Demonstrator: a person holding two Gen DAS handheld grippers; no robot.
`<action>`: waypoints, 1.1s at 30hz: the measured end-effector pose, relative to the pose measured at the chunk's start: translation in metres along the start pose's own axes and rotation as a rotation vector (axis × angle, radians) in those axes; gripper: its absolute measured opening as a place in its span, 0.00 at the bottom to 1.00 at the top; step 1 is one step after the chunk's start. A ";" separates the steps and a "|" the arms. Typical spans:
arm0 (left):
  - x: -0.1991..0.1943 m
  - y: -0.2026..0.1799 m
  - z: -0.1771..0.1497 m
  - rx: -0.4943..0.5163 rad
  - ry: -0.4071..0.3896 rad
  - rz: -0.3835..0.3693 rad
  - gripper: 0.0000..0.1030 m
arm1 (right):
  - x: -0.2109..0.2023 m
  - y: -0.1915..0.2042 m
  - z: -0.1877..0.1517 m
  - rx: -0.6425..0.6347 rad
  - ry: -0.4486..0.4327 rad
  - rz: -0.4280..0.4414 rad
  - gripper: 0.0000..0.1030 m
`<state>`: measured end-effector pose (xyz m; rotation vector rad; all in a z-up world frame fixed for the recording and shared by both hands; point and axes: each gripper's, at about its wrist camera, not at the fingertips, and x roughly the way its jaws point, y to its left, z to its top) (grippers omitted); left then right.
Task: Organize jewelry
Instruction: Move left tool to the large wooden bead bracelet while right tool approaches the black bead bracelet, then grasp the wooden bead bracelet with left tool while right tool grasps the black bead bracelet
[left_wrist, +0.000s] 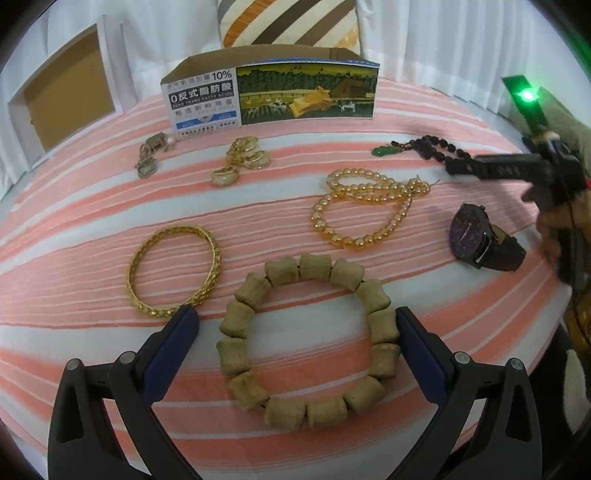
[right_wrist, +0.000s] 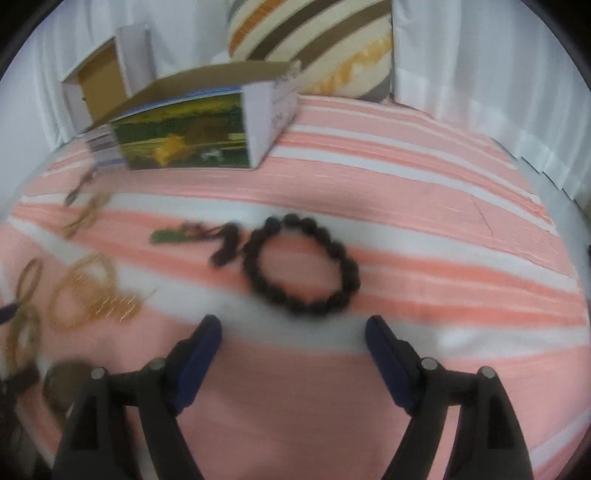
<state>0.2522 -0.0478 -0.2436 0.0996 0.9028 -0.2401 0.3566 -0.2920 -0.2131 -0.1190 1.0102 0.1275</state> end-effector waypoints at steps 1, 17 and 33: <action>0.000 0.000 0.000 0.002 -0.001 -0.001 1.00 | 0.002 -0.002 0.002 0.003 -0.003 -0.003 0.79; -0.016 0.020 -0.010 -0.056 -0.116 0.011 0.26 | -0.039 0.017 -0.048 0.011 -0.067 0.047 0.12; -0.047 0.019 -0.006 -0.095 -0.178 -0.042 0.26 | -0.090 0.012 -0.075 0.145 -0.187 0.083 0.12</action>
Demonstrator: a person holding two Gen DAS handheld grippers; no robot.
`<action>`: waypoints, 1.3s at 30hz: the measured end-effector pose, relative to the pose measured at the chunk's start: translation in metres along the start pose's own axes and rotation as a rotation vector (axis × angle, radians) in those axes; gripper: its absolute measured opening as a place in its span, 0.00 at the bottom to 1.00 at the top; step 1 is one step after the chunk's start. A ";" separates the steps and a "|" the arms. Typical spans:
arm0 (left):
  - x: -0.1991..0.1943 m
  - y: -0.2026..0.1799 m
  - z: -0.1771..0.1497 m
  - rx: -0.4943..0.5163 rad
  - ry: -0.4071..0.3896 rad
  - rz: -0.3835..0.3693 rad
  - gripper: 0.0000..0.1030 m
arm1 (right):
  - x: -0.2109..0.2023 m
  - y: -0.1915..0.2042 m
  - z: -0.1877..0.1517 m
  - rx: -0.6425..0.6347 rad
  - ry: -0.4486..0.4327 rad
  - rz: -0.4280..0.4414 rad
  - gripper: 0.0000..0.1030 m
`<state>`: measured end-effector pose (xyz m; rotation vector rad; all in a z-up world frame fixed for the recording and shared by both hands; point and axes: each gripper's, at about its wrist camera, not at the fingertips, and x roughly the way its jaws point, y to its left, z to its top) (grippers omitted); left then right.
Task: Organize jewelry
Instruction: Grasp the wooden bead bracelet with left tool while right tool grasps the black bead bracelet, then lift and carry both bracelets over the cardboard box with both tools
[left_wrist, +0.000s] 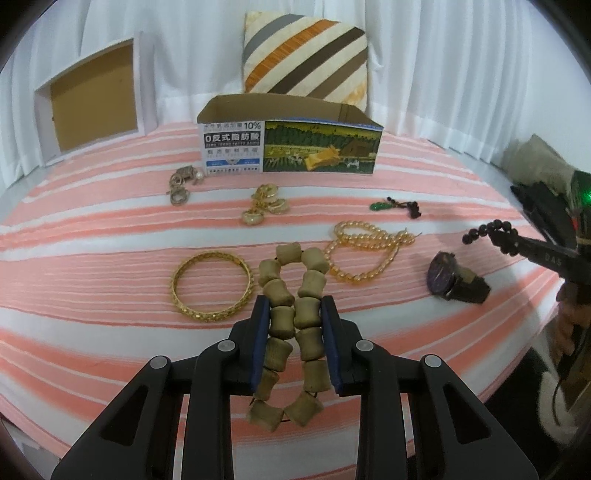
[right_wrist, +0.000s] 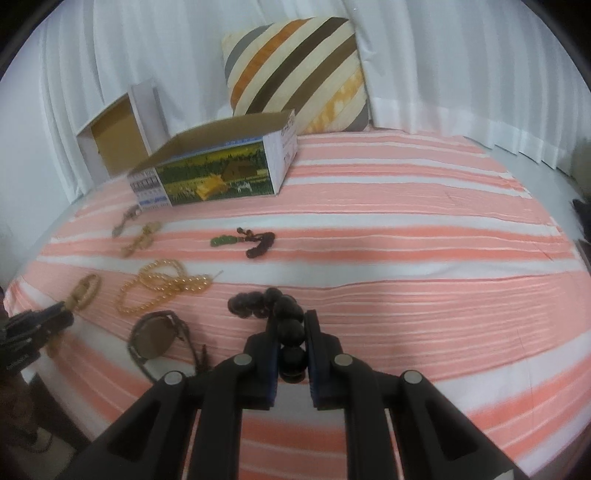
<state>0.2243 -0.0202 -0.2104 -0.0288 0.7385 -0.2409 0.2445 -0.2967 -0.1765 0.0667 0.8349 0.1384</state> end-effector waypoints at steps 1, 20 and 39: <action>-0.001 0.000 0.001 -0.001 0.000 0.001 0.26 | -0.003 0.000 0.001 0.001 -0.005 0.001 0.12; -0.030 0.011 0.040 -0.062 -0.002 -0.008 0.26 | -0.034 0.031 0.033 -0.012 -0.097 0.049 0.12; -0.015 0.033 0.192 -0.053 -0.025 -0.052 0.26 | -0.006 0.079 0.145 -0.050 -0.122 0.172 0.12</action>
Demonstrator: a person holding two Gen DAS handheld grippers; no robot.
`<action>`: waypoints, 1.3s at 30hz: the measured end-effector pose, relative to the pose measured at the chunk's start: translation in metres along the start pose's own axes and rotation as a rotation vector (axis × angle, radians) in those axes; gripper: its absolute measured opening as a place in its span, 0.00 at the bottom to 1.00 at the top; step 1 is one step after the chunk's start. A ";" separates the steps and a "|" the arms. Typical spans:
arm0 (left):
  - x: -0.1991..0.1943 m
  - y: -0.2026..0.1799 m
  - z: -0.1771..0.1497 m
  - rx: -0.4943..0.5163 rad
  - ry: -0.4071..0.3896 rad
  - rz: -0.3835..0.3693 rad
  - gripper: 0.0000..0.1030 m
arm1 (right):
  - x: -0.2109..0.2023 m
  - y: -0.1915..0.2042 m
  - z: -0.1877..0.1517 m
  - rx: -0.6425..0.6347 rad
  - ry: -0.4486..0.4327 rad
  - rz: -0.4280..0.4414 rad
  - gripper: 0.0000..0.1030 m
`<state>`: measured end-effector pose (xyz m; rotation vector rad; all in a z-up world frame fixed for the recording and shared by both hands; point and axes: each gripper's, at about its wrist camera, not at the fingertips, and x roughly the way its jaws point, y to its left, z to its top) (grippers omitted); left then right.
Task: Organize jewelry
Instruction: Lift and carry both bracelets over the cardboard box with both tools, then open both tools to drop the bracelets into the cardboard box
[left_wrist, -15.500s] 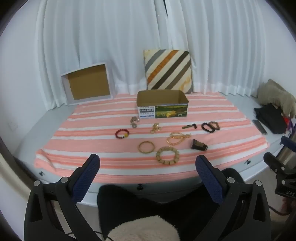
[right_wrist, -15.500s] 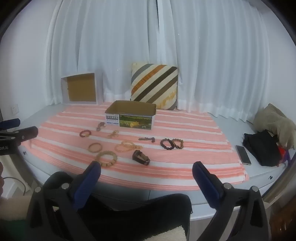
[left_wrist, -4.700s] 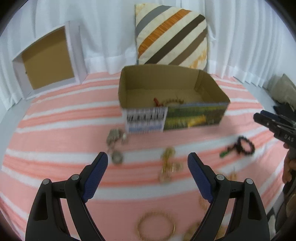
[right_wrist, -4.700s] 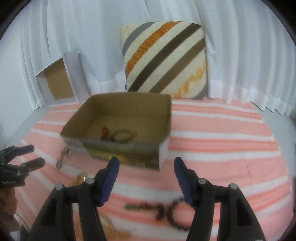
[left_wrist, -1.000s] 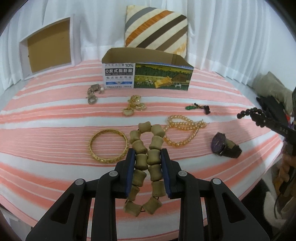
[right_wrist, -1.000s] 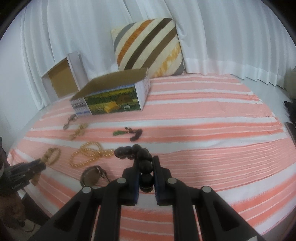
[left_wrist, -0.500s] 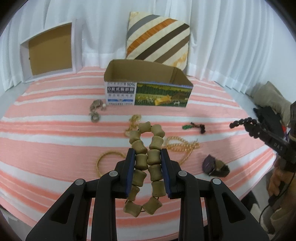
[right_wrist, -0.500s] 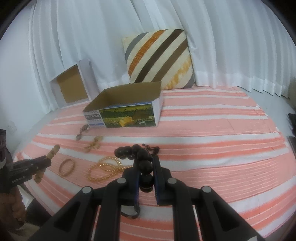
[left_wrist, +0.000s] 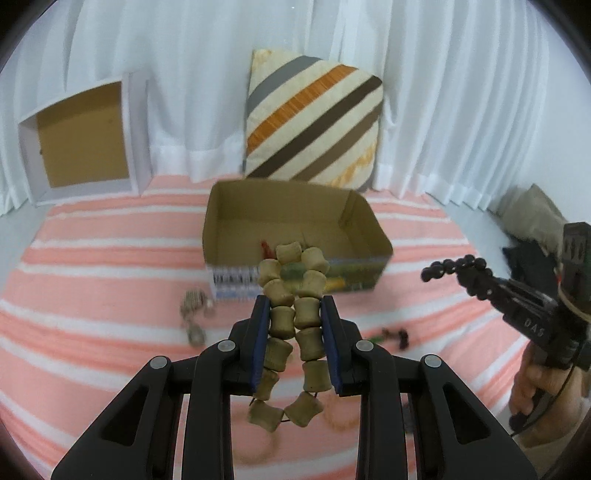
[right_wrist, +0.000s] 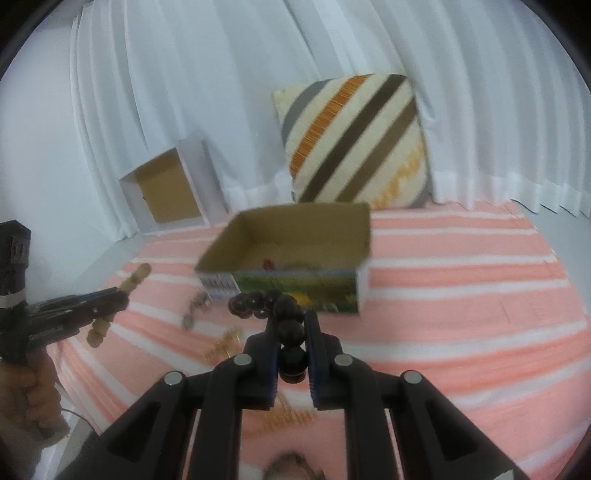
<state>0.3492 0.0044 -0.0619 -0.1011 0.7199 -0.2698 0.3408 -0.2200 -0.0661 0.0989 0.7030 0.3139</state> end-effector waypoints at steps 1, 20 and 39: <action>0.006 0.003 0.009 0.000 0.000 0.003 0.26 | 0.006 0.001 0.008 -0.002 0.000 0.005 0.12; 0.169 0.037 0.091 -0.045 0.122 0.067 0.27 | 0.171 -0.008 0.108 -0.030 0.116 -0.036 0.12; 0.124 0.054 0.024 -0.080 0.118 0.097 0.87 | 0.143 -0.038 0.052 -0.018 0.118 -0.210 0.70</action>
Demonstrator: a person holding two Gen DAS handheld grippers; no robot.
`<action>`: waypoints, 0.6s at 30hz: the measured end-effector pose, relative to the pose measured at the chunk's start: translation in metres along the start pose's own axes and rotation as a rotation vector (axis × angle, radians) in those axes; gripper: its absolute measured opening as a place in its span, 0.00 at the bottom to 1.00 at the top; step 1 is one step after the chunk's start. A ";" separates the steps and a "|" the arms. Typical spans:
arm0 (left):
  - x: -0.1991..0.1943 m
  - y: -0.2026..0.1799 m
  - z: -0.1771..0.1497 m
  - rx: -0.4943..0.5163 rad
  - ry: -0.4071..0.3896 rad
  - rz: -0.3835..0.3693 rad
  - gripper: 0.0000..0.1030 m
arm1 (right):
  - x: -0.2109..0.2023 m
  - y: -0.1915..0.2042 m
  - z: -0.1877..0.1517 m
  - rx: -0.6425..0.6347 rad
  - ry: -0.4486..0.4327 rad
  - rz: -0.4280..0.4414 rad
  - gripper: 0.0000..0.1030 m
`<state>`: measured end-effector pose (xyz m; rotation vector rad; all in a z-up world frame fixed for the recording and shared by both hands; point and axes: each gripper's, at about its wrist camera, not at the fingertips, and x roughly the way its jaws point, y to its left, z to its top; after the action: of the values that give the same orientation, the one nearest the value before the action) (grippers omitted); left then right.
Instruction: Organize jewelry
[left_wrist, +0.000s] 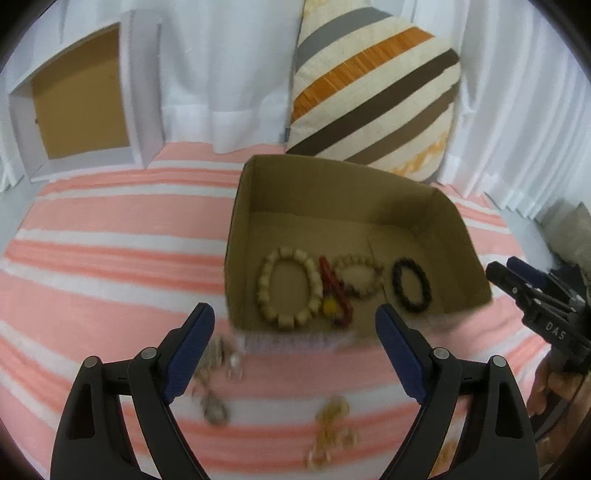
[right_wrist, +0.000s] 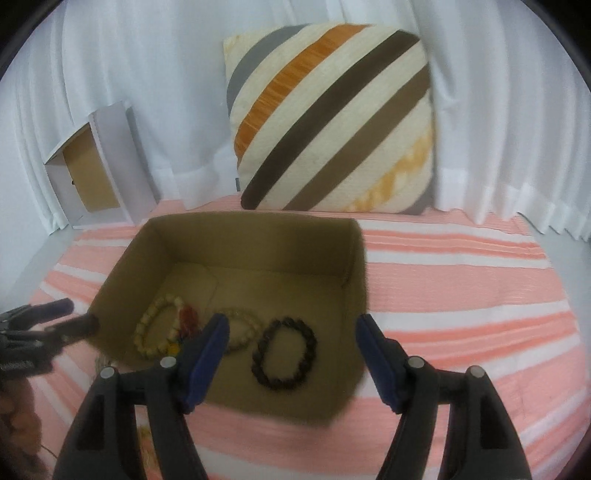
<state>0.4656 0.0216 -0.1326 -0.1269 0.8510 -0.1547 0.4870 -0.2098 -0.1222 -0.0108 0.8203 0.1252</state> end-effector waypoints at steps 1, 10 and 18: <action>-0.007 0.000 -0.007 0.003 -0.003 0.003 0.87 | -0.009 -0.001 -0.007 -0.007 -0.006 -0.004 0.70; -0.078 0.006 -0.097 0.033 -0.012 0.008 0.88 | -0.086 0.000 -0.071 -0.034 -0.045 -0.012 0.70; -0.114 0.003 -0.171 0.041 -0.017 0.006 0.88 | -0.143 0.009 -0.139 -0.061 -0.063 -0.023 0.70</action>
<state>0.2632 0.0371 -0.1606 -0.0869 0.8311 -0.1649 0.2881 -0.2240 -0.1120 -0.0737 0.7533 0.1288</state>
